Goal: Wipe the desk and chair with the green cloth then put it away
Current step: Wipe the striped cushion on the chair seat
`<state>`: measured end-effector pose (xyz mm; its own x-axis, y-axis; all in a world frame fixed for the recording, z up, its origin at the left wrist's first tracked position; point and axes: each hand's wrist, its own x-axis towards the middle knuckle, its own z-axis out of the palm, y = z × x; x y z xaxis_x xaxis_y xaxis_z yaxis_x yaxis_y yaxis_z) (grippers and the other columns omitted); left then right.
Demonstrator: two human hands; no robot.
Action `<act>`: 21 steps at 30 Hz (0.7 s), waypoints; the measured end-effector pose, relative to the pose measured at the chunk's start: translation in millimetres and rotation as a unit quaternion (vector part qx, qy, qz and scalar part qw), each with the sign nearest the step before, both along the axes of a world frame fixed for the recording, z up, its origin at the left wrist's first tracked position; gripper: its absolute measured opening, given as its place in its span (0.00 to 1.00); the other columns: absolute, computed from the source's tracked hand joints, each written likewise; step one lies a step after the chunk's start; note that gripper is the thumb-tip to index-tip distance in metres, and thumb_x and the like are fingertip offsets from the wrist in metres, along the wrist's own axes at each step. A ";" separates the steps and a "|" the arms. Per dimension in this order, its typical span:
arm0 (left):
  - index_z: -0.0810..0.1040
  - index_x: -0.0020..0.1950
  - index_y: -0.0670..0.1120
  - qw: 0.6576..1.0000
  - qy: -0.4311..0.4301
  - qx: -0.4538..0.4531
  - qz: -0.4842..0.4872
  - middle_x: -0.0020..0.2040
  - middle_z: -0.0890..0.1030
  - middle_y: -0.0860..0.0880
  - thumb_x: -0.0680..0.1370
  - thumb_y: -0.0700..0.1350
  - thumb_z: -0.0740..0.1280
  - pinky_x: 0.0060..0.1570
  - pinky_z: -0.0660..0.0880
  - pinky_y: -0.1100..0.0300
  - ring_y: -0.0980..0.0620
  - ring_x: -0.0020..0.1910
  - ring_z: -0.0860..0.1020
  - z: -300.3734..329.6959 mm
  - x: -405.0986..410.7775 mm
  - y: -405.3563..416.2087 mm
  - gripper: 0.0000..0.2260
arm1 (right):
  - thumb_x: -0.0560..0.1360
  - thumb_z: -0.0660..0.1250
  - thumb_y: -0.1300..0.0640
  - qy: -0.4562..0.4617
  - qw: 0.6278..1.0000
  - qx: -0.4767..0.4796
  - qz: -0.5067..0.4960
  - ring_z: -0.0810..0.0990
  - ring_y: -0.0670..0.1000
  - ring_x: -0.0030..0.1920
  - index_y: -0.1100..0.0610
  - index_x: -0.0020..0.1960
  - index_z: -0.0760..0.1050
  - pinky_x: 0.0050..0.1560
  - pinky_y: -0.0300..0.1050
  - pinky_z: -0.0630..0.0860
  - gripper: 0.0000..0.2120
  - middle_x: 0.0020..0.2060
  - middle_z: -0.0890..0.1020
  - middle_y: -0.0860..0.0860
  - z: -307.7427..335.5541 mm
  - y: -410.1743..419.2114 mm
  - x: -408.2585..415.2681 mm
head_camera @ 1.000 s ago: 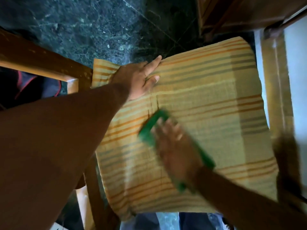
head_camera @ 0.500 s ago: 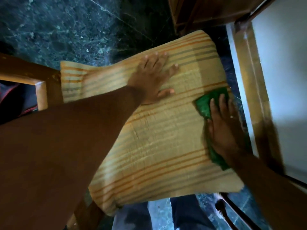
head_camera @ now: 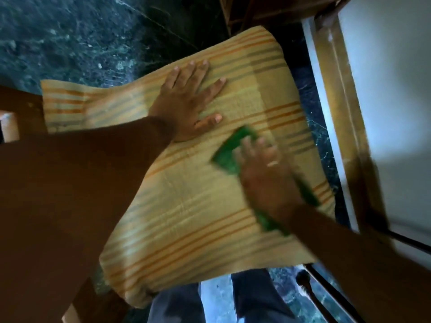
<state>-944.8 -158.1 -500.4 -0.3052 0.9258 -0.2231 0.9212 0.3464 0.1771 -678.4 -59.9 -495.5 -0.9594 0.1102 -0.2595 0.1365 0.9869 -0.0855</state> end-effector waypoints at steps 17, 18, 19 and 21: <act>0.57 0.80 0.39 0.930 0.044 -0.064 0.359 0.79 0.58 0.33 0.79 0.62 0.49 0.73 0.53 0.34 0.29 0.76 0.59 -3.0 94.2 -162.6 0.36 | 0.80 0.55 0.54 0.017 0.985 0.057 0.164 0.60 0.64 0.74 0.57 0.76 0.59 0.72 0.60 0.60 0.25 0.76 0.60 0.59 14.1 25.1 -112.2; 0.57 0.80 0.39 0.930 0.049 -0.058 0.359 0.79 0.58 0.34 0.80 0.62 0.48 0.73 0.52 0.35 0.30 0.76 0.58 -3.6 92.9 -161.4 0.36 | 0.81 0.53 0.54 0.018 0.994 0.071 0.079 0.57 0.65 0.75 0.58 0.77 0.57 0.73 0.61 0.58 0.25 0.77 0.57 0.60 16.0 47.6 -143.2; 0.56 0.80 0.39 0.929 0.048 -0.054 0.363 0.80 0.58 0.34 0.80 0.63 0.48 0.74 0.52 0.35 0.31 0.77 0.58 -3.6 93.6 -160.7 0.36 | 0.81 0.52 0.53 0.010 0.998 0.068 0.008 0.56 0.65 0.75 0.58 0.77 0.56 0.73 0.62 0.57 0.26 0.77 0.56 0.61 20.1 64.6 -168.2; 0.56 0.80 0.37 0.920 0.044 -0.052 0.386 0.79 0.58 0.33 0.80 0.64 0.48 0.74 0.53 0.36 0.31 0.77 0.58 -1.6 99.8 -164.1 0.38 | 0.80 0.53 0.53 0.028 0.997 0.028 -0.065 0.57 0.65 0.75 0.58 0.76 0.59 0.71 0.62 0.59 0.26 0.76 0.59 0.61 25.0 71.4 -196.5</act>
<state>-845.0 -322.1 -502.0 -0.8842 0.4000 -0.2413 0.4019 0.9146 0.0432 -874.9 11.5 -470.5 -0.9487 0.2478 -0.1965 0.2606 0.9645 -0.0417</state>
